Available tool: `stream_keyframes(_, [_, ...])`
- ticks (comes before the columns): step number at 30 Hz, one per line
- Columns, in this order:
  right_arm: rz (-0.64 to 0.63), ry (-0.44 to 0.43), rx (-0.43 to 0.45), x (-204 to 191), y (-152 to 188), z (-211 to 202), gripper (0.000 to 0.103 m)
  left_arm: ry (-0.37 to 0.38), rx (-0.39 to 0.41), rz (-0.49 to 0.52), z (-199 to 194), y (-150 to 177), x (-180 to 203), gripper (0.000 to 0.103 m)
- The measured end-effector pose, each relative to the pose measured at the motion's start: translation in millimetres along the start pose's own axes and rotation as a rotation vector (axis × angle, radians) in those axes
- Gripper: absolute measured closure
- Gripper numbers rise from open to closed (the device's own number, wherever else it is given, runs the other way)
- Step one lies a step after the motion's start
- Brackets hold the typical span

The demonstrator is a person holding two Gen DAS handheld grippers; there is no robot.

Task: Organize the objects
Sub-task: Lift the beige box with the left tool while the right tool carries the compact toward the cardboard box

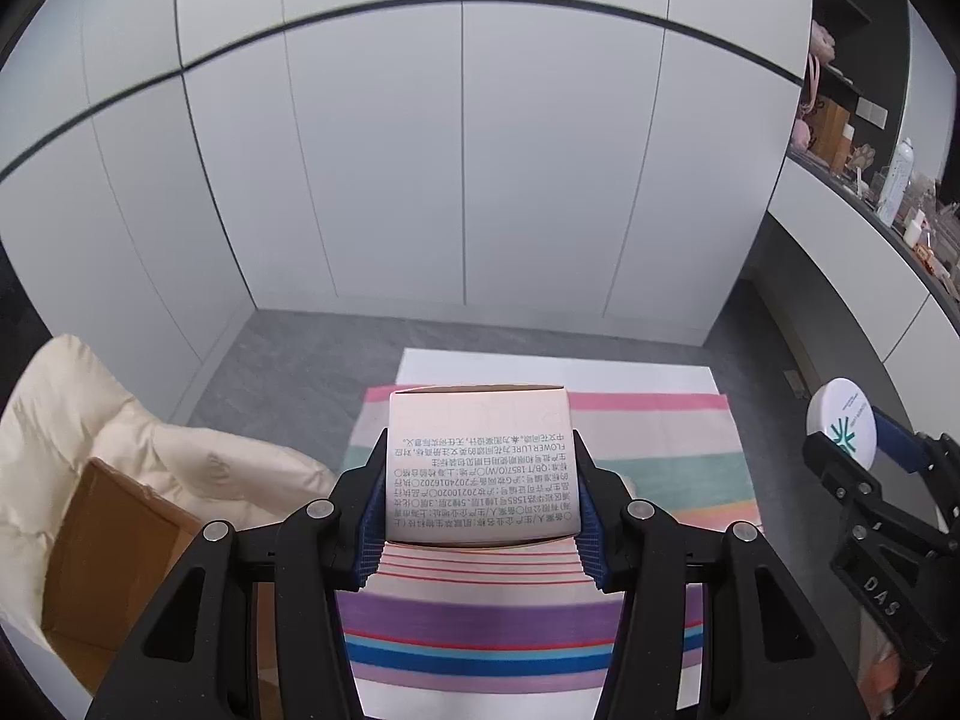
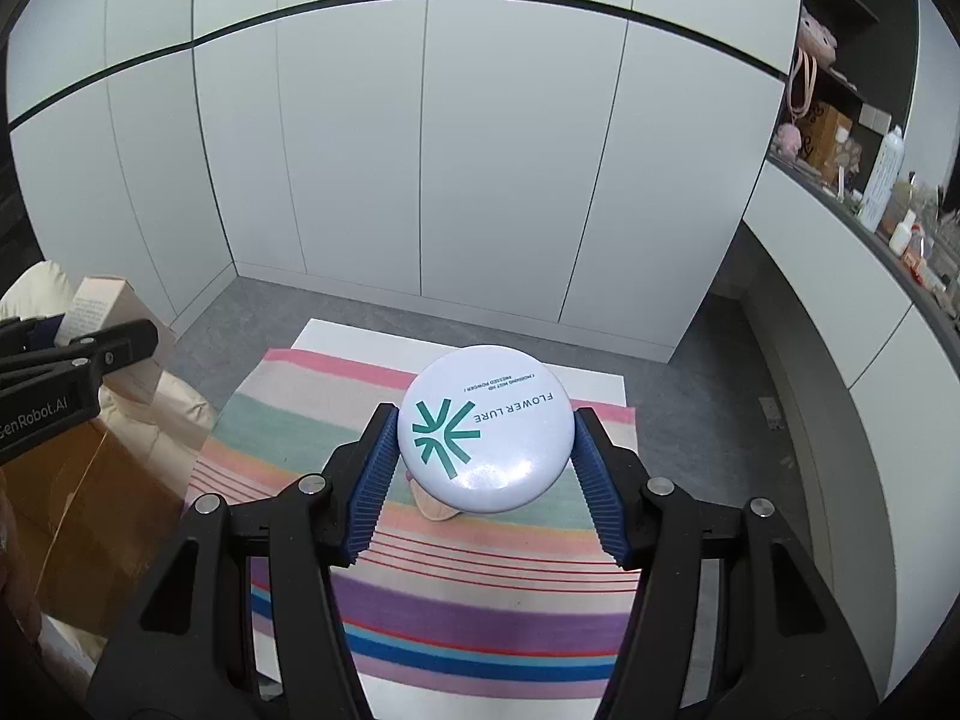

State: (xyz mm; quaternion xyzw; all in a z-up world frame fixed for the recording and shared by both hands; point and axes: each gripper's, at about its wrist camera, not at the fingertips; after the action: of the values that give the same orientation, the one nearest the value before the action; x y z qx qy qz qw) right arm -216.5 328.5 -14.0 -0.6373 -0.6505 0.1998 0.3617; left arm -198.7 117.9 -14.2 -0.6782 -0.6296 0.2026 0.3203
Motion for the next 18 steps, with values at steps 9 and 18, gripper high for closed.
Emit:
stream_keyframes(9, [0.035, -0.002, -0.04, 7.3, 9.1, -15.9, 0.043, -0.002, -0.025, 0.032, -1.3, 14.1, 4.2, 0.051])
stream_keyframes(18, [0.041, 0.008, -0.063, 11.6, 20.6, -22.3, 0.043, 0.0, -0.03, 0.04, -11.7, 22.7, 5.5, 0.051])
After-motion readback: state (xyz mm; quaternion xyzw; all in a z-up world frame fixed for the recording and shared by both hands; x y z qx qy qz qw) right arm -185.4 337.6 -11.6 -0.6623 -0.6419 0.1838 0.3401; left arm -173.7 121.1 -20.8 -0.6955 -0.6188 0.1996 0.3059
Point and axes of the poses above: each gripper's, at about its wrist camera, not at the fingertips, and z roughly the way its jaws point, x to its right, y to its underside, and after that the axes turned 10 degrees about y, right-handed
